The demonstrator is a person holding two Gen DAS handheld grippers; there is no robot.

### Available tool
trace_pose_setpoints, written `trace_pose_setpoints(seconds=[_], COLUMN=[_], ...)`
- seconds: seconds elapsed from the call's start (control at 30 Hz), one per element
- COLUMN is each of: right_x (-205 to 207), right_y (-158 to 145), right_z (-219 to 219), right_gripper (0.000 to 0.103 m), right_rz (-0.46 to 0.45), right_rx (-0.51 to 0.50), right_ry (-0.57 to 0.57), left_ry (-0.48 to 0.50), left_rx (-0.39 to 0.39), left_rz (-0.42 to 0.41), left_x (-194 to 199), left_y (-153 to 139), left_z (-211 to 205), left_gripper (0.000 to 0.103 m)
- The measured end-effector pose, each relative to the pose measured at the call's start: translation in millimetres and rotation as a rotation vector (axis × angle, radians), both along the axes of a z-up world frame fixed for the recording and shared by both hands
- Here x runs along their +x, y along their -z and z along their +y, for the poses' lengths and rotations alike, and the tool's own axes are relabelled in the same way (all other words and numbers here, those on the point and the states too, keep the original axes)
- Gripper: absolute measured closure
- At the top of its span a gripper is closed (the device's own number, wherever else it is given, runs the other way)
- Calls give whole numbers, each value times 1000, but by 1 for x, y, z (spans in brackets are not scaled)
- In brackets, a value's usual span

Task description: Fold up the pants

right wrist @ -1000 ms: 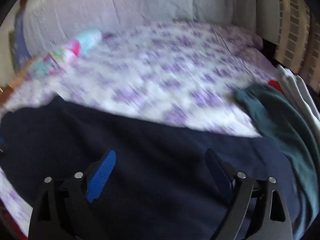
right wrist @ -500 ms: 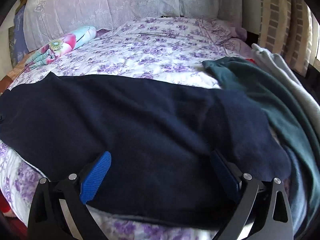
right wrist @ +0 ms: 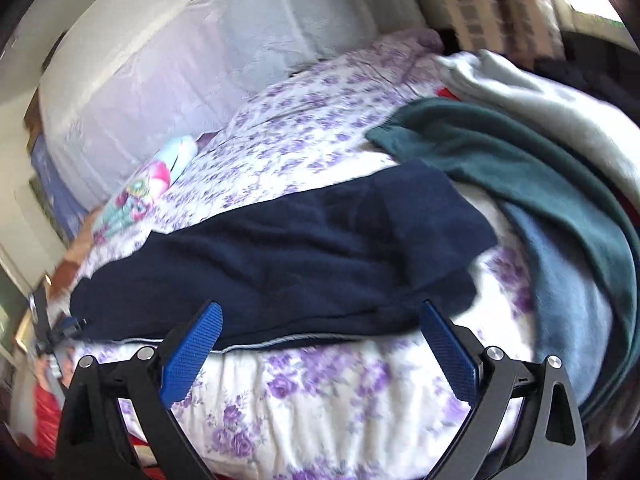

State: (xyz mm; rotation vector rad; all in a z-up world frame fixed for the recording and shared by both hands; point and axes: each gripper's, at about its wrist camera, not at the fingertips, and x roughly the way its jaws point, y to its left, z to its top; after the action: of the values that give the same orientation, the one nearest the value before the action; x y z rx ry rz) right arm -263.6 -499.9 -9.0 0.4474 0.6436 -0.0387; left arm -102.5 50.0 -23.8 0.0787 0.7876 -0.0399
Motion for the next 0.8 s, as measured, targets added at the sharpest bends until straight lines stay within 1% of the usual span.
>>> trace_pose_setpoints(seconds=[0.07, 0.1, 0.13, 0.17, 0.23, 0.3, 0.4, 0.47, 0.53, 0.6, 0.7, 0.77, 0.8], right_x=[-4, -8, -11, -17, -27, -35, -38, -36, -33, -27, -21, -19, -17], right_y=[6, 12, 17, 21, 27, 33, 46, 49, 48, 42, 41, 42, 42], right_z=[-12, -21, -29, -39, -52, -67, -79, -81, -78, -72, -67, -68, -67], right_gripper=[4, 4, 4, 4, 4, 4, 4, 3, 3, 3, 3, 5, 8], right_rz=[27, 46, 53, 45, 10, -29, -68, -87, -94, -93, -104, -108, -112], right_rx=[59, 111, 159, 233, 342, 451, 564, 588, 572, 523, 515, 520, 524], right_ry=[22, 43, 60, 79, 95, 126, 146, 155, 163, 162, 161, 180, 186], left_ry=[5, 7, 15, 22, 34, 42, 45, 43, 41, 40, 42, 42, 42], left_rx=[-18, -38, -74, -109, -182, -230, -243, -230, -214, -211, -212, -212, -212], left_rz=[-5, -8, -13, -18, -30, -41, -47, -46, -44, -45, -45, -46, -45], left_x=[-1, -4, -6, -7, -8, -10, -11, -10, -10, -10, -10, -10, -10], left_y=[-1, -2, -3, -5, -7, -8, -7, -7, -6, -6, -5, -5, -5], left_z=[3, 4, 9, 13, 23, 29, 29, 26, 23, 23, 23, 23, 23], left_gripper=[5, 5, 5, 5, 5, 5, 5, 5, 5, 5, 5, 5, 5])
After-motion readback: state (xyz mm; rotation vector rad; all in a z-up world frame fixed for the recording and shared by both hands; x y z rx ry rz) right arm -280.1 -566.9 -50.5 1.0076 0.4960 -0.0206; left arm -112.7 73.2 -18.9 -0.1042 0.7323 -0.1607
